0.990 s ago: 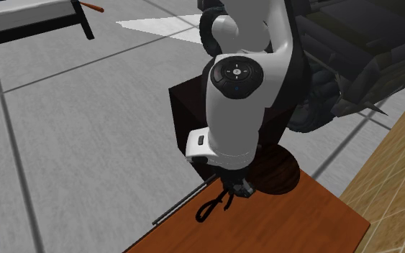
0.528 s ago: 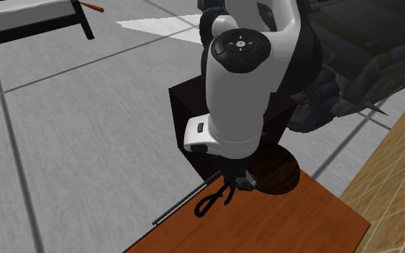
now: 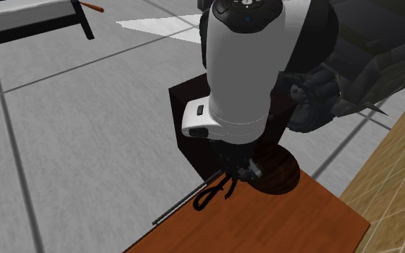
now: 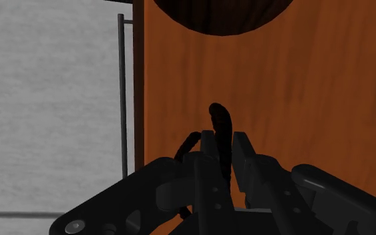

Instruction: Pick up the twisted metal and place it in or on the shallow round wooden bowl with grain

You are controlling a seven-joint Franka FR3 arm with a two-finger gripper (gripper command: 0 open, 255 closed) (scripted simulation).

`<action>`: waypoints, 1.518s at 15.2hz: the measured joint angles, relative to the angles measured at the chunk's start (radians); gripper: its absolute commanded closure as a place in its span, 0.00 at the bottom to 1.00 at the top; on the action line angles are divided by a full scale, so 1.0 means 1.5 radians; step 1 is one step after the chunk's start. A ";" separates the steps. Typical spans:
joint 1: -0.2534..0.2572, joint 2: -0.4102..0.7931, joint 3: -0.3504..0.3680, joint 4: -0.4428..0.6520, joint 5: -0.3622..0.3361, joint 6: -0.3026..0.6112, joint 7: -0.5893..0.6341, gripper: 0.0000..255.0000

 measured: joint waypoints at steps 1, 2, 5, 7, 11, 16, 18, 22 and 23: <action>0.000 0.000 0.000 0.007 0.000 -0.008 0.000 1.00; -0.001 -0.004 0.001 0.011 0.002 -0.015 -0.001 1.00; 0.000 -0.031 0.007 0.000 0.015 -0.028 0.004 1.00; 0.000 -0.075 0.015 -0.043 0.036 -0.022 0.008 1.00; 0.012 -0.152 0.033 -0.105 0.076 -0.025 0.027 1.00; 0.036 -0.244 0.054 -0.175 0.128 -0.031 0.054 1.00; 0.046 -0.283 0.060 -0.201 0.150 -0.038 0.062 1.00; 0.060 -0.321 0.066 -0.228 0.173 -0.041 0.073 1.00; 0.061 -0.322 0.068 -0.237 0.175 -0.034 0.073 1.00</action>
